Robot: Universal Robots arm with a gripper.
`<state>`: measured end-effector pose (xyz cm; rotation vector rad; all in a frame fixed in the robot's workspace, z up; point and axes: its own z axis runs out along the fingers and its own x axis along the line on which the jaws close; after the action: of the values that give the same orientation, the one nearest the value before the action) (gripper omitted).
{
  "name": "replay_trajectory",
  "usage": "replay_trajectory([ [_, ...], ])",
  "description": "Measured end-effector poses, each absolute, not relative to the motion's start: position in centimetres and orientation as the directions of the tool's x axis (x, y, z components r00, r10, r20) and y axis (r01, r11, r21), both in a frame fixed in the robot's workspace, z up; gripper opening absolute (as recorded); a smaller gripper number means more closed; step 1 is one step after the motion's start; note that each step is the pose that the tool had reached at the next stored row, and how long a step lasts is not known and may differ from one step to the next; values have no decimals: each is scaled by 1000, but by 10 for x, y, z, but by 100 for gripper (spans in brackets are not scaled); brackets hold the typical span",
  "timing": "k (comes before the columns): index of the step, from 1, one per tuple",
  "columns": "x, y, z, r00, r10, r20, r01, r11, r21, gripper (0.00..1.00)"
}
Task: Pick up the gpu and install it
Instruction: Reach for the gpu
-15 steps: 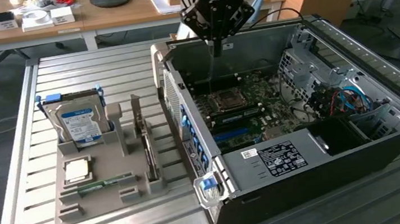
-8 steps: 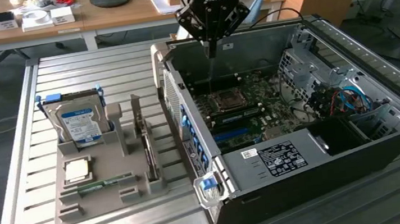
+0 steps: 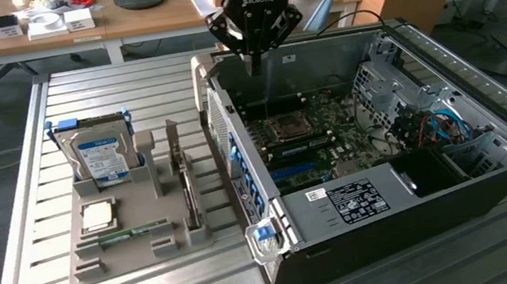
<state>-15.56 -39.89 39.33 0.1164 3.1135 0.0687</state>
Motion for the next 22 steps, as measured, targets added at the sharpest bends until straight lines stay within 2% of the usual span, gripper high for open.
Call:
replay_trajectory([
  [22,-231,-399,393,-997,75,-26,74,996,45,11],
])
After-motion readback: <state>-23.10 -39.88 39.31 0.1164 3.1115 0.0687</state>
